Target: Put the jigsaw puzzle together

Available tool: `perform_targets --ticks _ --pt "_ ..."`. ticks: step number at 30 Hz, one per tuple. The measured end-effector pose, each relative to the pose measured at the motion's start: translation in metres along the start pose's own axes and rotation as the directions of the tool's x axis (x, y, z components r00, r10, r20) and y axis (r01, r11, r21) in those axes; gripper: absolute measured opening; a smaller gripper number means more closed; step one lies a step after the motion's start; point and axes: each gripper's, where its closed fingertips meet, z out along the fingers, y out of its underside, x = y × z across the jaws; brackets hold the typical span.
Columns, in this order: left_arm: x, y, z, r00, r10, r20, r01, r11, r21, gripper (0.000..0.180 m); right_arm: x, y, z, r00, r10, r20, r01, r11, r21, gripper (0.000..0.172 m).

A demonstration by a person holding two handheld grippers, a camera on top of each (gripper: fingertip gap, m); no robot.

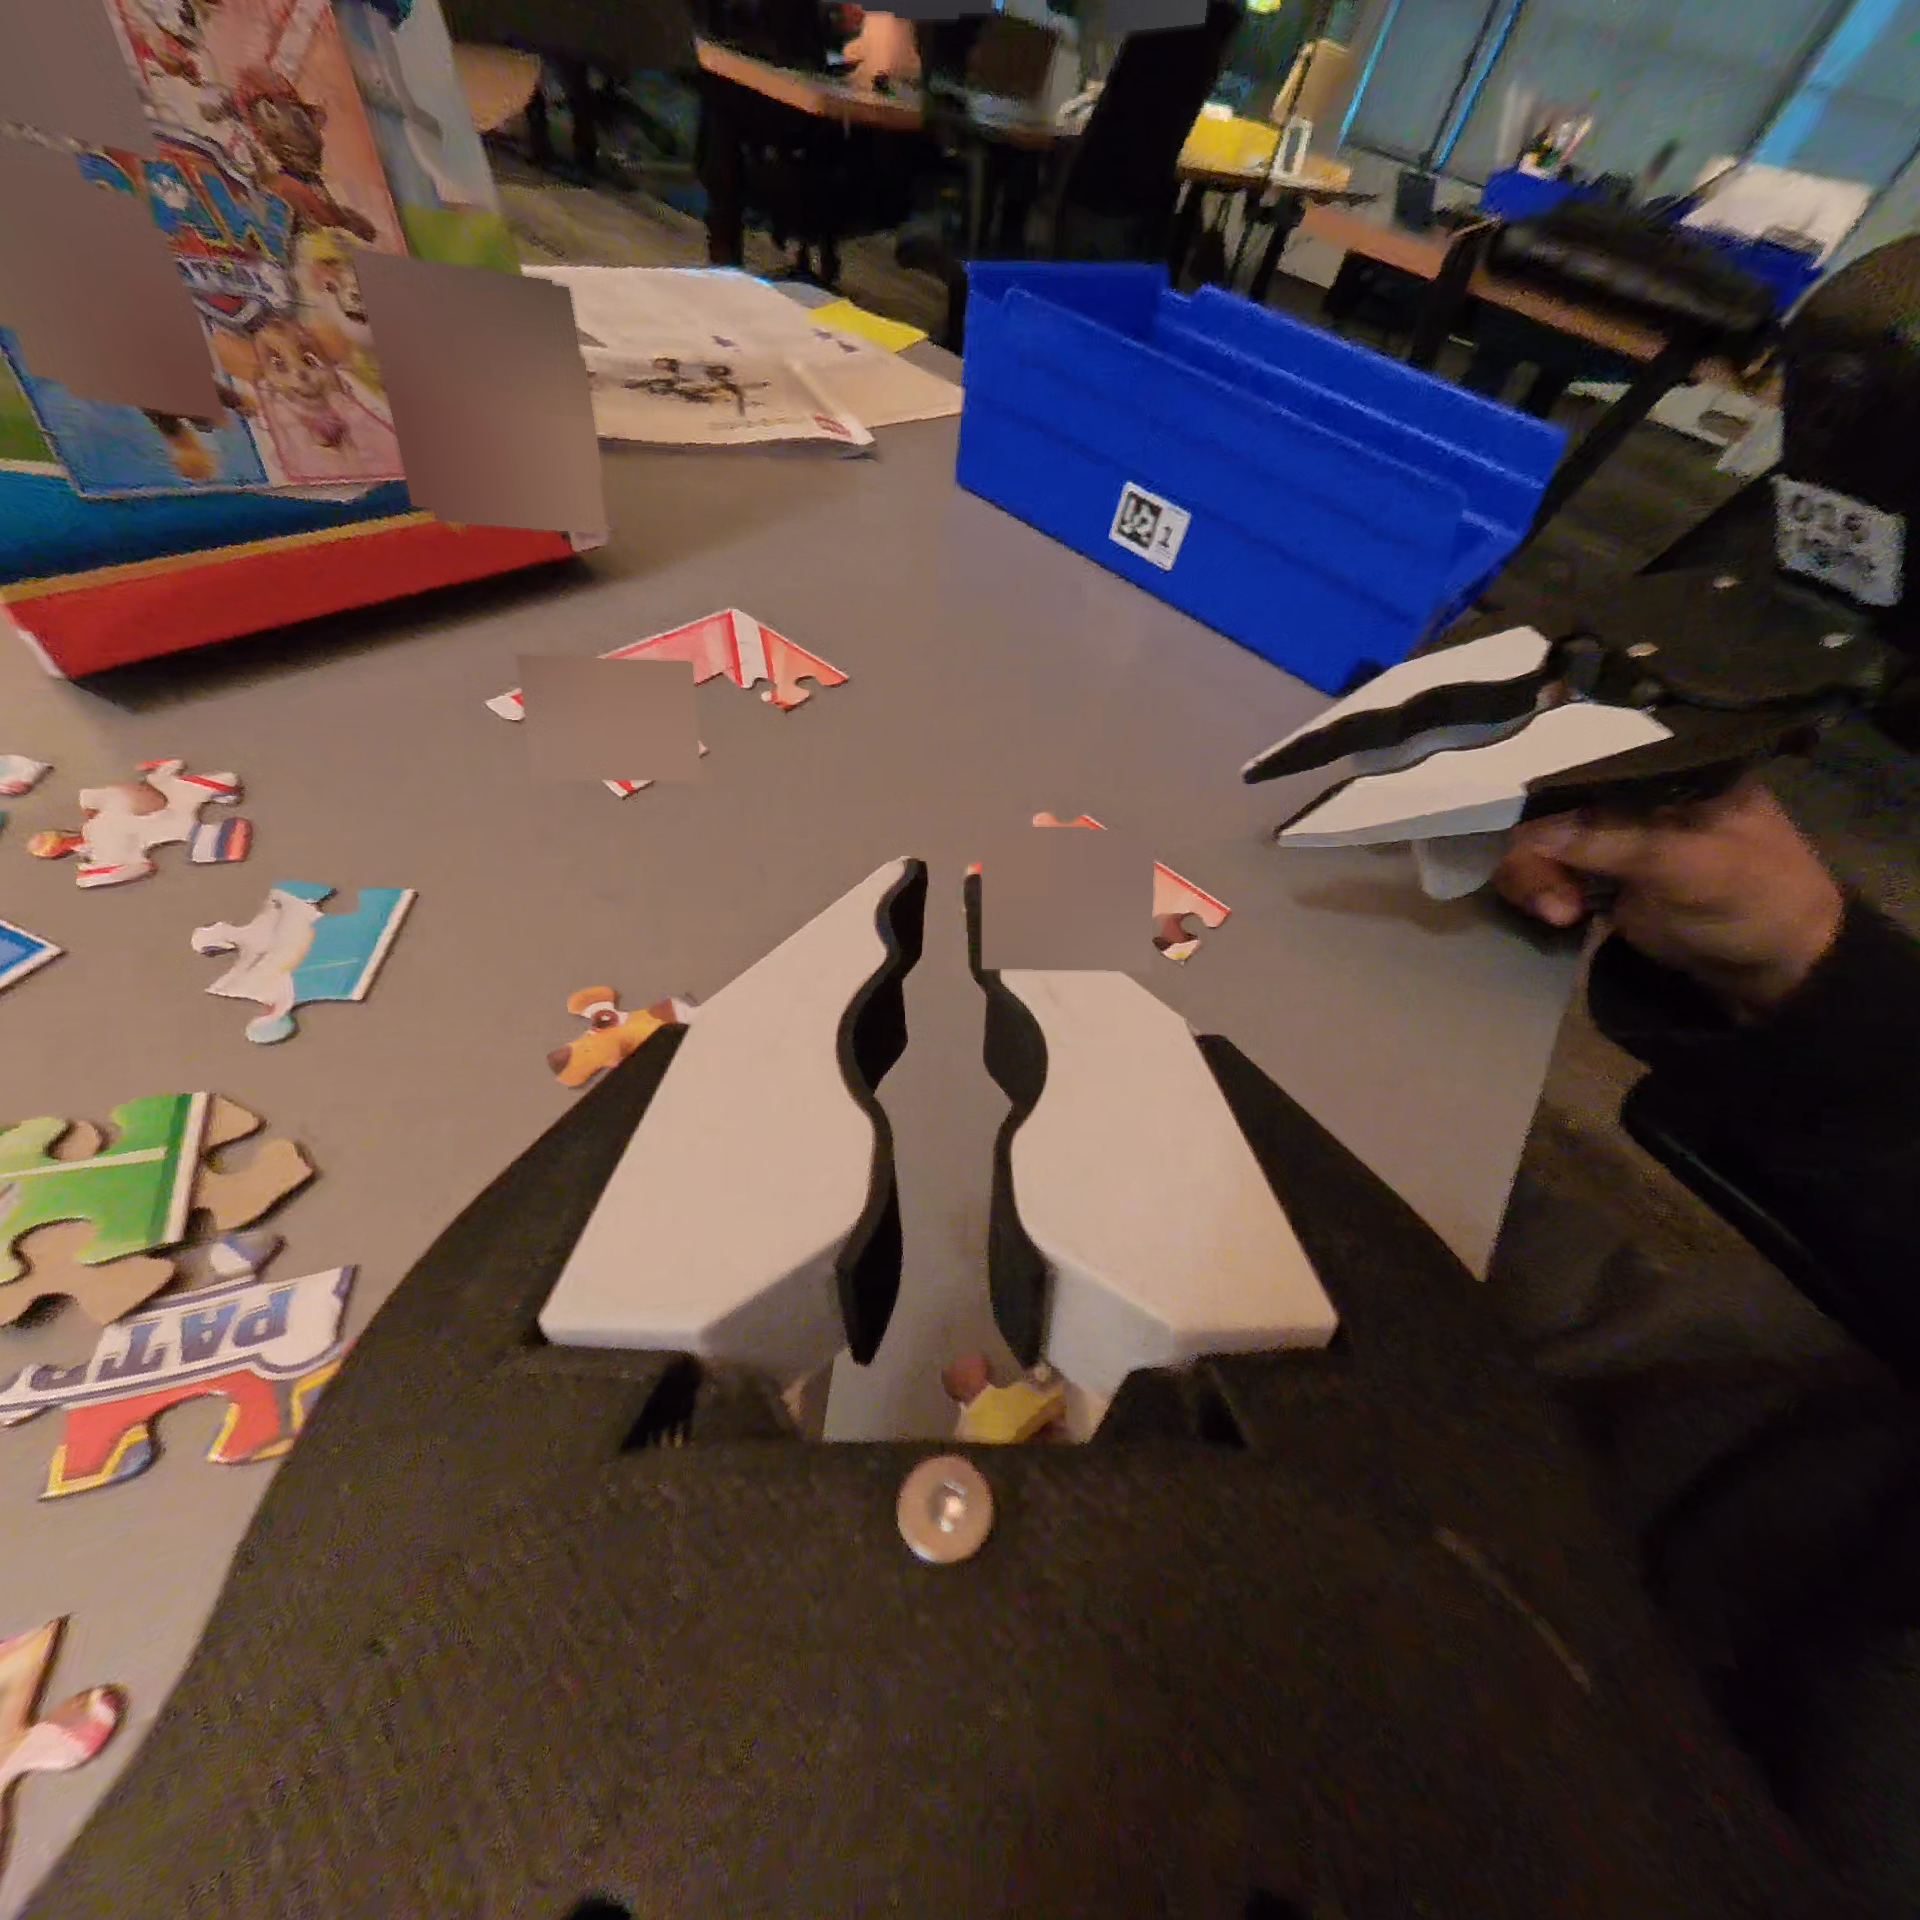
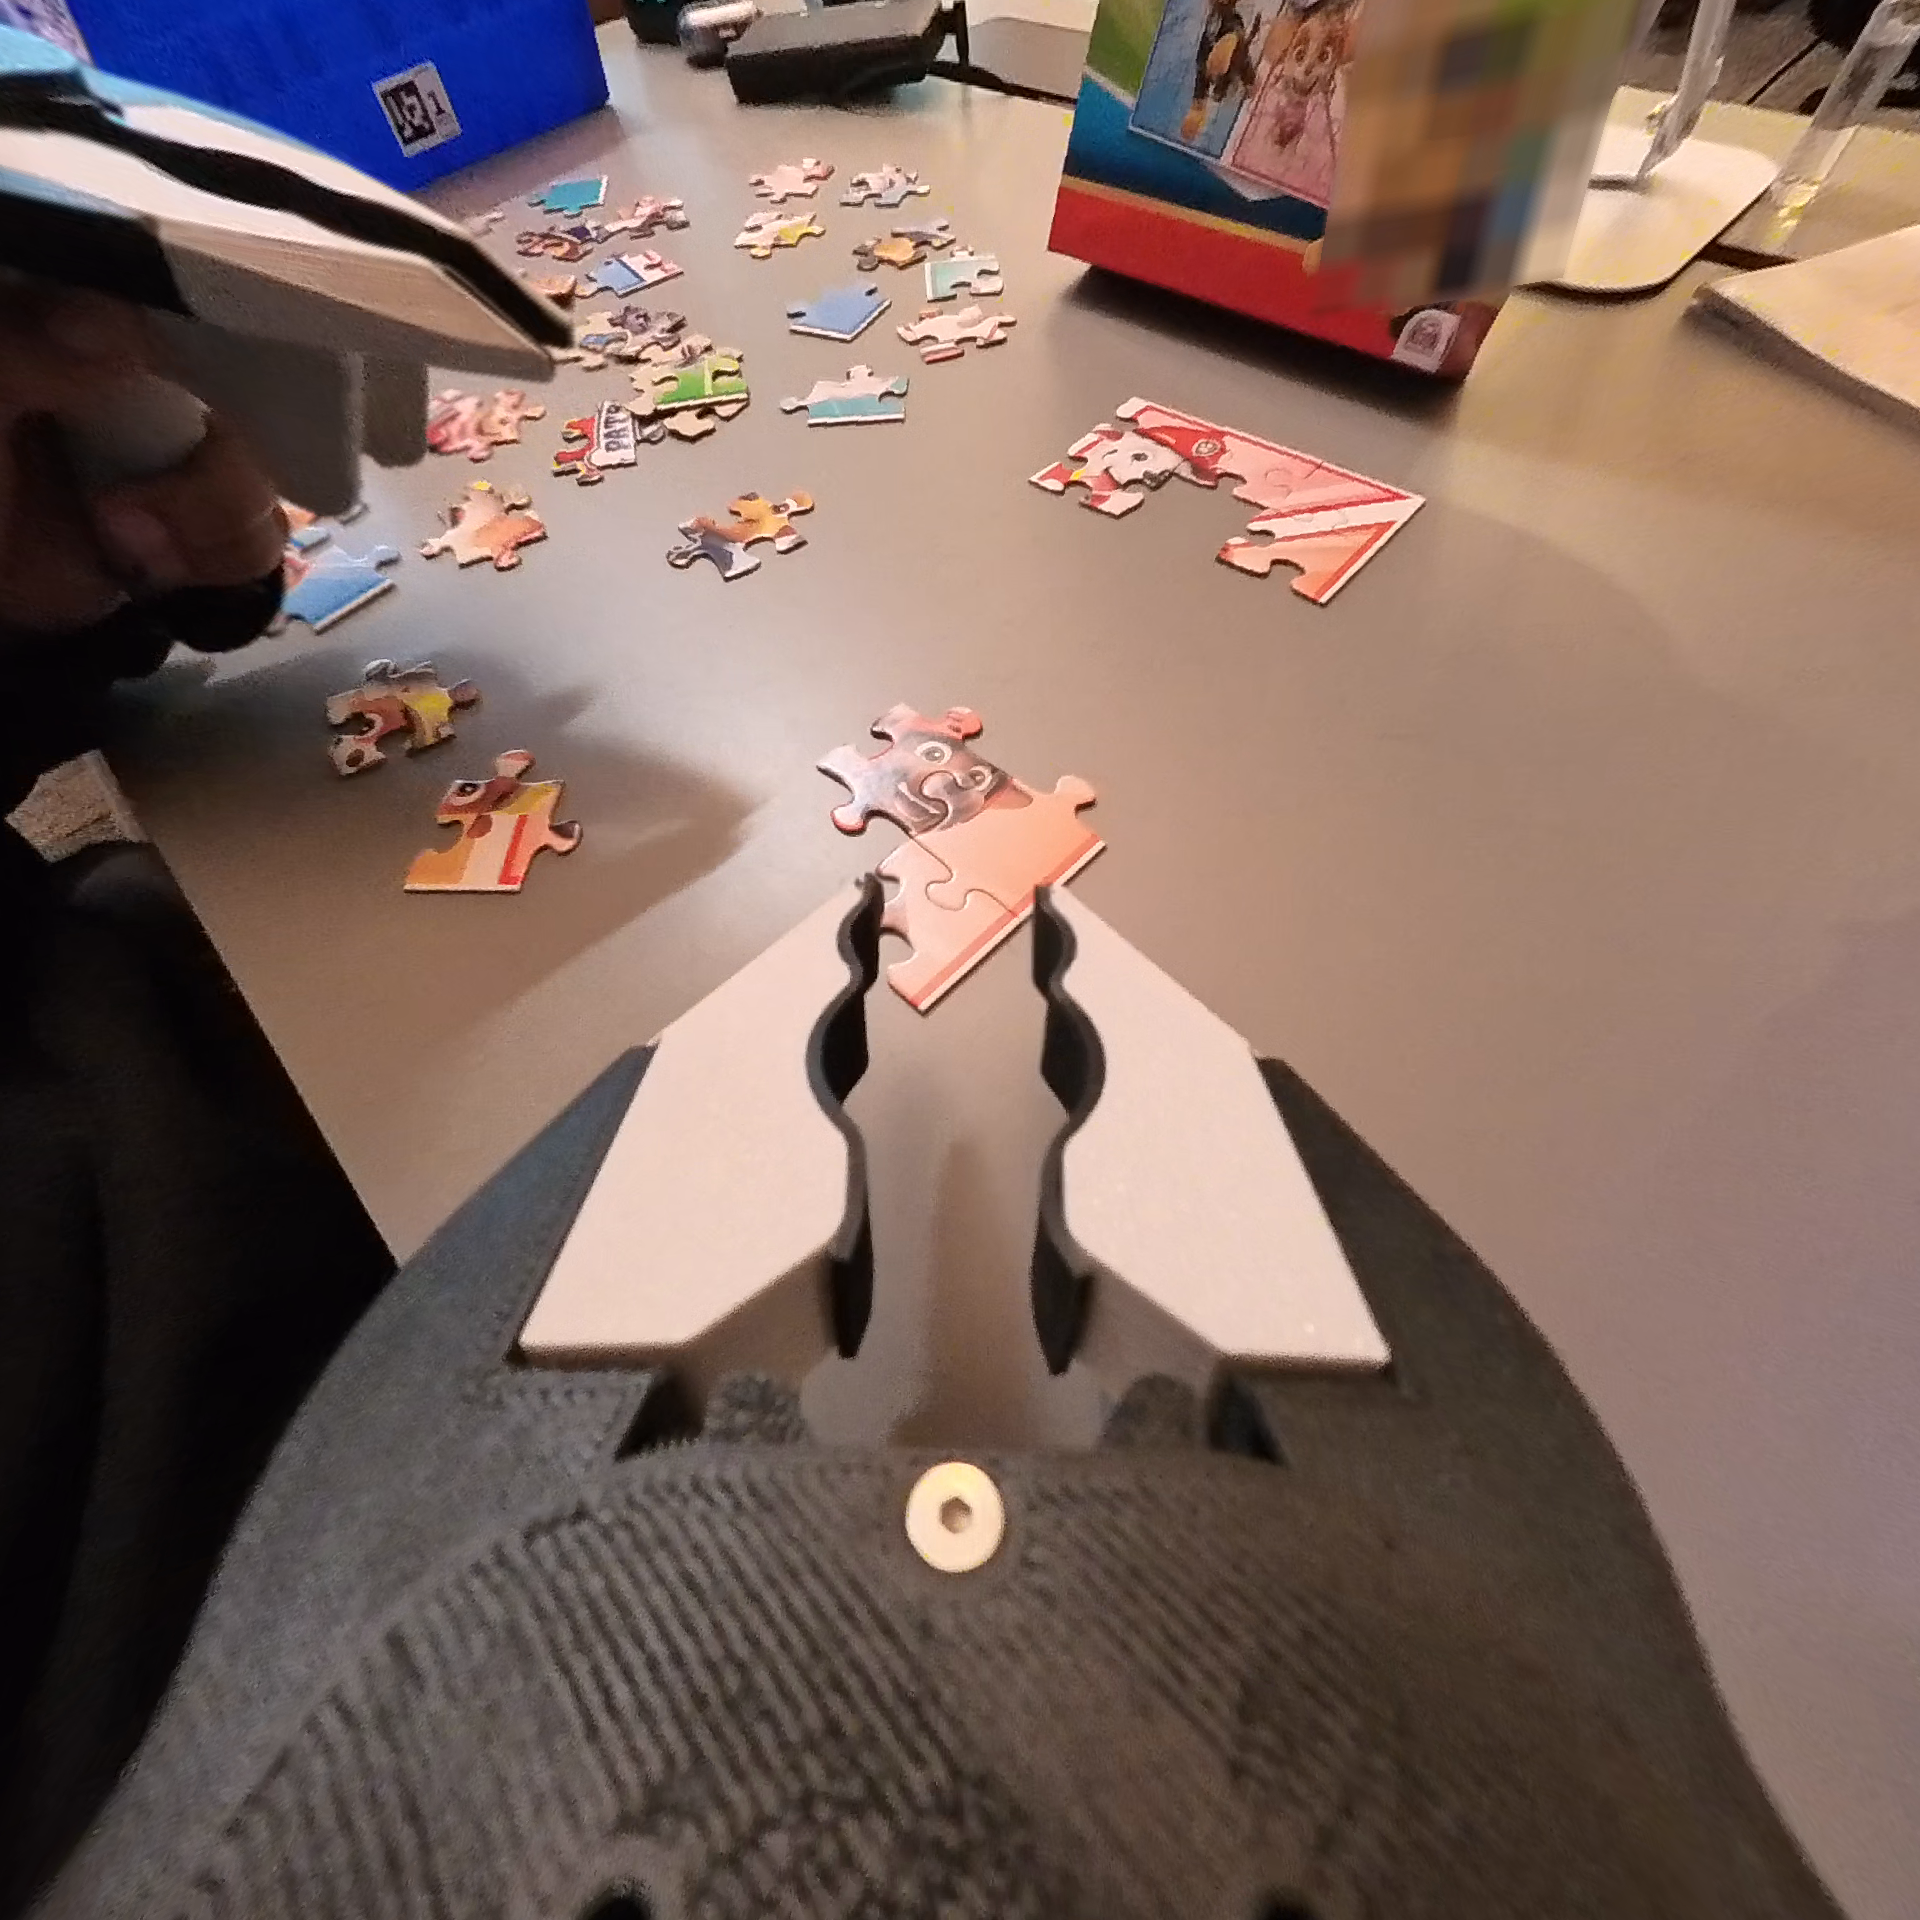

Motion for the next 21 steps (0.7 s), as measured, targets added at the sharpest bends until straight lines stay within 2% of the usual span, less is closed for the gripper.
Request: perform_targets --ticks 3,7,9,12,17,21 --pt "0.001 0.002 -0.003 0.999 -0.023 -0.031 0.021 0.999 -0.045 0.013 -0.01 -0.003 0.004 0.998 -0.056 -0.012 0.056 0.998 0.01 0.027" --pt "-0.002 0.009 -0.014 0.999 0.01 -0.033 -0.014 0.993 -0.113 0.016 -0.069 -0.022 0.018 0.986 -0.061 0.158 0.047 0.995 0.087 0.03" --pt "-0.001 0.016 -0.019 0.998 0.038 -0.048 -0.045 0.988 -0.147 0.017 -0.089 -0.014 0.03 0.976 -0.072 0.205 0.069 0.997 0.02 0.041" --pt "-0.004 0.017 -0.021 0.997 0.063 -0.036 -0.068 0.985 -0.161 0.018 -0.098 0.005 0.046 0.975 -0.118 0.187 0.141 0.983 -0.114 0.053" --pt "0.001 0.027 -0.022 0.992 0.104 -0.073 -0.118 0.966 -0.23 0.022 -0.119 0.002 0.058 0.976 -0.155 0.155 0.174 0.977 -0.12 0.058" --pt "0.008 0.062 -0.039 0.963 0.19 -0.189 -0.249 0.897 -0.365 0.03 -0.121 0.015 0.068 0.972 -0.199 0.123 0.221 0.953 -0.206 0.068"
